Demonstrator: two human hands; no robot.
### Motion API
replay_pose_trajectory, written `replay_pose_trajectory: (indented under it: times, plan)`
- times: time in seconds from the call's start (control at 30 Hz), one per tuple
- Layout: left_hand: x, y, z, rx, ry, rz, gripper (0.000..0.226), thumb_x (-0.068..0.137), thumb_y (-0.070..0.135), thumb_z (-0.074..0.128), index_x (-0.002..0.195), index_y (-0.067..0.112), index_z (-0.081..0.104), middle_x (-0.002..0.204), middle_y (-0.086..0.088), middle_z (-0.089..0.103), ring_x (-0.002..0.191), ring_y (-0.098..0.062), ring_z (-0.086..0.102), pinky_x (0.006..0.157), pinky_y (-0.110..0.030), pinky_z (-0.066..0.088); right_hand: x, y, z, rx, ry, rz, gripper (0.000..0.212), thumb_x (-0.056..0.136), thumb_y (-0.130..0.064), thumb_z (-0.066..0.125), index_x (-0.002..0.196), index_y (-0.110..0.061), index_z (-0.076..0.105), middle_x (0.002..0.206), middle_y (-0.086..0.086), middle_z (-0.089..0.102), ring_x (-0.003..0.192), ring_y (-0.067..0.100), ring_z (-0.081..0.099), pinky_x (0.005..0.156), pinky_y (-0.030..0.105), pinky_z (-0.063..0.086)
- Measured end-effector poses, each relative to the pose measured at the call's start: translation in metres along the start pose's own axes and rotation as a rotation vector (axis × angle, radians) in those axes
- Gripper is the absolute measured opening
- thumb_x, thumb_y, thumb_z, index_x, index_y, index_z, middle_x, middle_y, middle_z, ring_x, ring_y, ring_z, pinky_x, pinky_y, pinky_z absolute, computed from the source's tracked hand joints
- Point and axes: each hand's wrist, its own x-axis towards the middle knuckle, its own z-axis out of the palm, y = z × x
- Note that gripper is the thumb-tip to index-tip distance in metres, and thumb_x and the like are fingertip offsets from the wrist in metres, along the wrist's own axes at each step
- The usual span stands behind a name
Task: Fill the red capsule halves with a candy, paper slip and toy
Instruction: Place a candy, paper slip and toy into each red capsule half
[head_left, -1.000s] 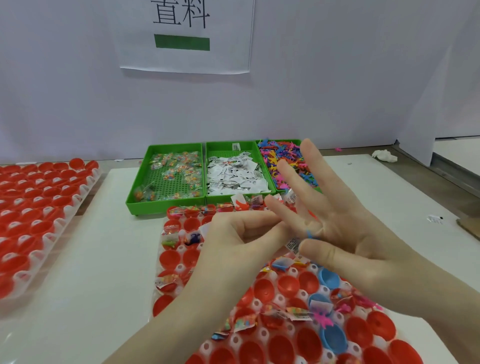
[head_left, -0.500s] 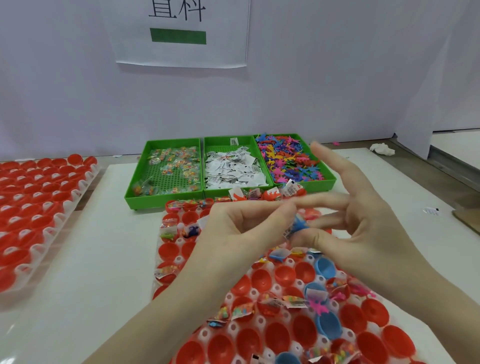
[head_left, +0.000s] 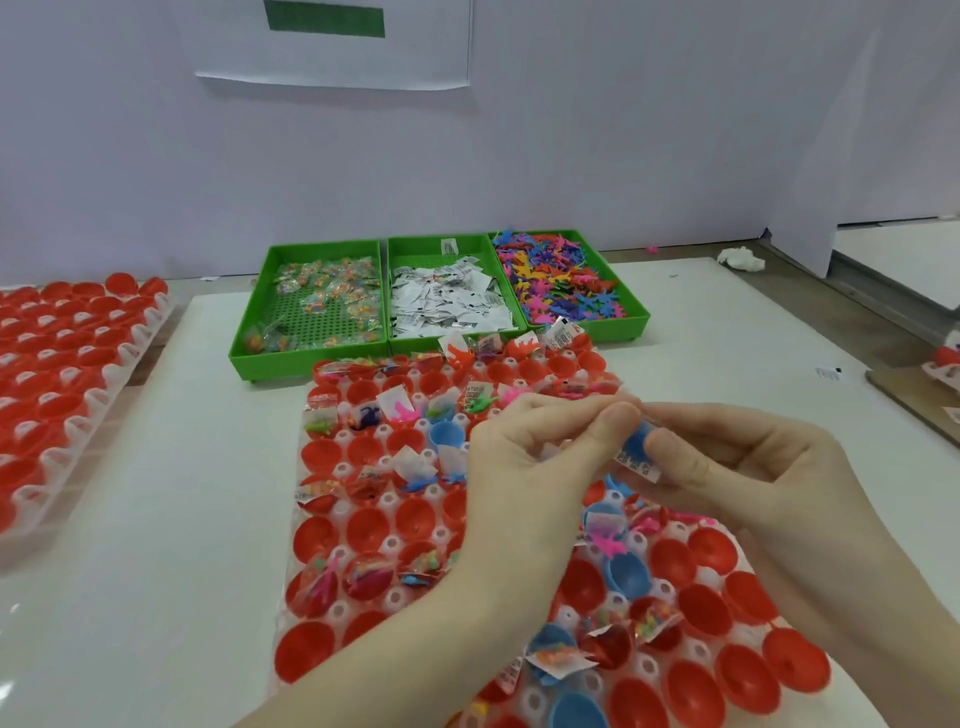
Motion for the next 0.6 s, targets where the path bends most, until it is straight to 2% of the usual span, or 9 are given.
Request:
replay_pose_trajectory:
  times: [0.07, 0.1, 0.17, 0.23, 0.3, 0.37, 0.43, 0.5, 0.6]
  plan:
    - [-0.001, -0.003, 0.005, 0.066, -0.026, 0.036, 0.007, 0.070, 0.017, 0.072, 0.075, 0.021, 0.074, 0.065, 0.010, 0.061, 0.072, -0.001, 0.060, 0.067, -0.013, 0.048, -0.008, 0.001, -0.006, -0.035, -0.003, -0.030, 0.044, 0.046, -0.040, 0.081, 0.085, -0.020, 0.077, 0.084, 0.009, 0.074, 0.076, 0.021, 0.072, 0.064, 0.023, 0.056]
    - [-0.001, -0.004, 0.006, 0.122, -0.067, 0.062, 0.011, 0.073, 0.012, 0.072, 0.075, 0.023, 0.074, 0.063, 0.012, 0.061, 0.069, 0.001, 0.059, 0.065, -0.011, 0.046, -0.012, 0.001, -0.011, -0.052, 0.011, -0.037, 0.039, 0.048, -0.040, 0.080, 0.082, -0.022, 0.077, 0.081, 0.008, 0.074, 0.074, 0.019, 0.072, 0.062, 0.022, 0.056]
    - [-0.004, -0.005, 0.004, 0.297, -0.188, 0.135, 0.014, 0.077, 0.013, 0.072, 0.078, 0.027, 0.074, 0.064, 0.019, 0.063, 0.072, 0.003, 0.060, 0.068, -0.010, 0.044, -0.017, -0.002, -0.026, -0.153, 0.019, -0.031, 0.015, 0.056, -0.032, 0.072, 0.071, -0.030, 0.076, 0.071, 0.004, 0.073, 0.064, 0.015, 0.071, 0.057, 0.019, 0.055]
    - [-0.004, -0.004, -0.003, 0.543, -0.258, 0.205, 0.011, 0.077, 0.024, 0.072, 0.087, 0.028, 0.075, 0.074, 0.023, 0.065, 0.083, 0.007, 0.059, 0.076, -0.006, 0.040, -0.022, -0.007, -0.043, -0.439, -0.072, -0.006, 0.017, 0.051, -0.029, 0.077, 0.066, -0.036, 0.074, 0.065, -0.002, 0.072, 0.058, 0.013, 0.068, 0.056, 0.017, 0.054]
    - [0.004, 0.000, -0.016, 0.663, -0.203, 0.238, 0.012, 0.077, 0.030, 0.070, 0.089, 0.027, 0.075, 0.082, 0.021, 0.066, 0.084, 0.007, 0.057, 0.077, -0.005, 0.039, -0.027, -0.009, -0.055, -0.798, -0.219, -0.033, 0.029, 0.049, -0.027, 0.086, 0.070, -0.042, 0.072, 0.063, -0.012, 0.069, 0.054, 0.007, 0.065, 0.055, 0.016, 0.053]
    - [0.023, 0.009, -0.035, 0.670, -0.104, 0.253, 0.006, 0.080, 0.025, 0.068, 0.077, 0.030, 0.072, 0.074, 0.019, 0.067, 0.073, 0.007, 0.059, 0.071, -0.006, 0.042, -0.027, -0.007, -0.060, -0.989, -0.326, -0.021, 0.025, 0.060, -0.027, 0.070, 0.076, -0.046, 0.068, 0.063, -0.020, 0.066, 0.054, 0.002, 0.062, 0.052, 0.014, 0.050]
    - [0.047, 0.018, -0.057, 0.716, 0.046, 0.276, 0.015, 0.083, 0.019, 0.066, 0.073, 0.031, 0.067, 0.067, 0.019, 0.064, 0.063, 0.008, 0.057, 0.063, -0.005, 0.043, -0.026, -0.004, -0.058, -1.054, -0.397, 0.027, 0.028, 0.061, -0.029, 0.065, 0.081, -0.049, 0.065, 0.070, -0.021, 0.065, 0.058, 0.000, 0.061, 0.052, 0.010, 0.047]
    - [0.072, 0.024, -0.081, 0.790, 0.177, 0.254, 0.008, 0.085, 0.020, 0.063, 0.084, 0.027, 0.067, 0.073, 0.014, 0.063, 0.065, 0.008, 0.055, 0.061, -0.005, 0.041, -0.022, 0.001, -0.057, -1.080, -0.443, 0.067, 0.031, 0.062, -0.033, 0.063, 0.086, -0.053, 0.059, 0.079, -0.018, 0.065, 0.063, 0.000, 0.061, 0.057, 0.010, 0.047]
    - [0.105, 0.022, -0.122, 0.918, 0.327, 0.159, 0.018, 0.088, 0.023, 0.059, 0.101, 0.014, 0.068, 0.090, 0.001, 0.064, 0.080, -0.006, 0.056, 0.073, -0.018, 0.040, -0.017, 0.010, -0.058, -1.089, -0.492, 0.084, 0.038, 0.064, -0.036, 0.061, 0.091, -0.060, 0.050, 0.071, -0.012, 0.063, 0.072, -0.006, 0.057, 0.065, 0.011, 0.045]
